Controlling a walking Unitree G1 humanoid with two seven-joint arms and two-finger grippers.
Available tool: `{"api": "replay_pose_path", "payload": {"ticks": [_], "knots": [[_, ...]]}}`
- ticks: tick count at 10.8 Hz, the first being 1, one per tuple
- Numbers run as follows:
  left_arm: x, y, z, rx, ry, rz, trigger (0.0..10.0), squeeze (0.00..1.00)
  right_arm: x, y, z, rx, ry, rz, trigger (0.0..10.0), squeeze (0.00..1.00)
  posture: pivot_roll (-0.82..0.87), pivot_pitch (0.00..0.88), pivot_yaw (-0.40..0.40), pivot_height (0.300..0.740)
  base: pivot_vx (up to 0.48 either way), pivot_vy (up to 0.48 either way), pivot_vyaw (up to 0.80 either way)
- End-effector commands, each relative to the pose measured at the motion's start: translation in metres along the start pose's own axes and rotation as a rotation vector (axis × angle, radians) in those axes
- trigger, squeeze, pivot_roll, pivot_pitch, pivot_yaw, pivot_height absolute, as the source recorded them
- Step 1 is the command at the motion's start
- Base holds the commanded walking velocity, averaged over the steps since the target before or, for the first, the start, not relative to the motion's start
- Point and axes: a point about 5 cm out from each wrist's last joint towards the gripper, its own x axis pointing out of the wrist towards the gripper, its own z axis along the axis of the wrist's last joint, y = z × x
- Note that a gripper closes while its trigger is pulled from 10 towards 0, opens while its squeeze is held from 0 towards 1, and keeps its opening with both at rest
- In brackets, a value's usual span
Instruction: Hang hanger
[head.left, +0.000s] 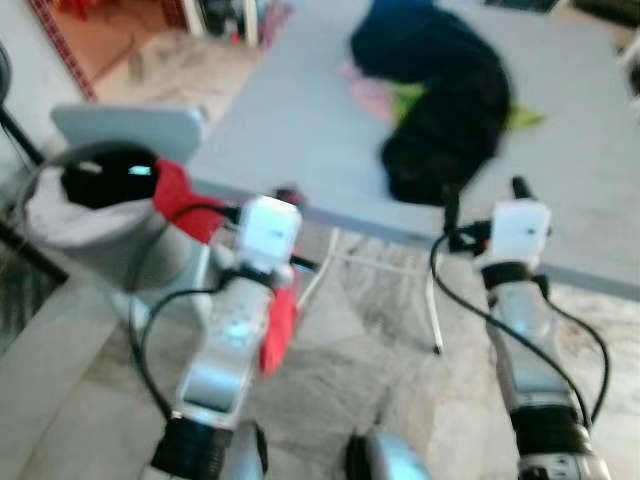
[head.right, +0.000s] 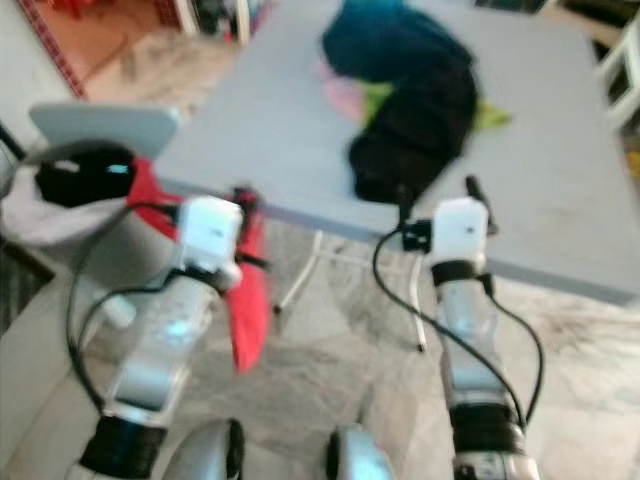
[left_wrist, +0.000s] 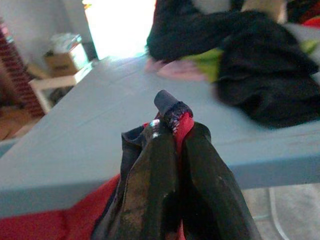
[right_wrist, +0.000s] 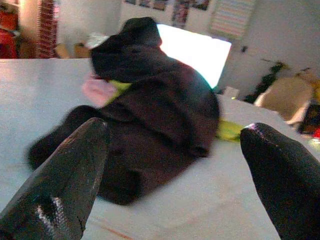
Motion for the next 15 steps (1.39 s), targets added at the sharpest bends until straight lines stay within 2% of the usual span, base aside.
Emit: {"api": "replay_pose_path", "payload": {"ticks": [1,3,4,12,15], "knots": [[-0.001,0.0048,0.0002,0.015,-0.009,0.013,10.0,0.0,-0.0004,0.0027,-0.0004,0.007,-0.002,0.0,10.0,0.0,-0.01,0.16,-0.015,0.74,0.0,0.0,0.0],[-0.0011,0.0052,-0.0017,-0.015,-0.002,0.005,10.0,0.0,-0.0002,0.0041,-0.0009,0.01,0.002,0.001,10.0,0.0,-0.01,0.162,-0.017,0.74,0.0,0.0,0.0],[-0.0011,0.0025,-0.0012,-0.004,-0.008,-0.024,10.0,0.0,0.0,0.0039,-0.0018,0.022,0.009,-0.005,10.0,0.0,-0.01,0.162,-0.018,0.74,0.0,0.0,0.0],[-0.0029,-0.0017,0.0003,-0.017,-0.037,-0.067,10.0,0.0,-0.0004,0.0054,-0.0067,0.018,0.04,0.004,10.0,0.0,0.0,0.17,-0.018,0.74,0.0,0.0,-0.78],[-0.0031,-0.001,0.0001,-0.02,-0.034,-0.069,10.0,0.0,-0.0015,0.0051,-0.0081,0.02,0.046,0.003,10.0,0.0,0.0,0.172,-0.013,0.74,-0.309,0.0,-0.52]]}}
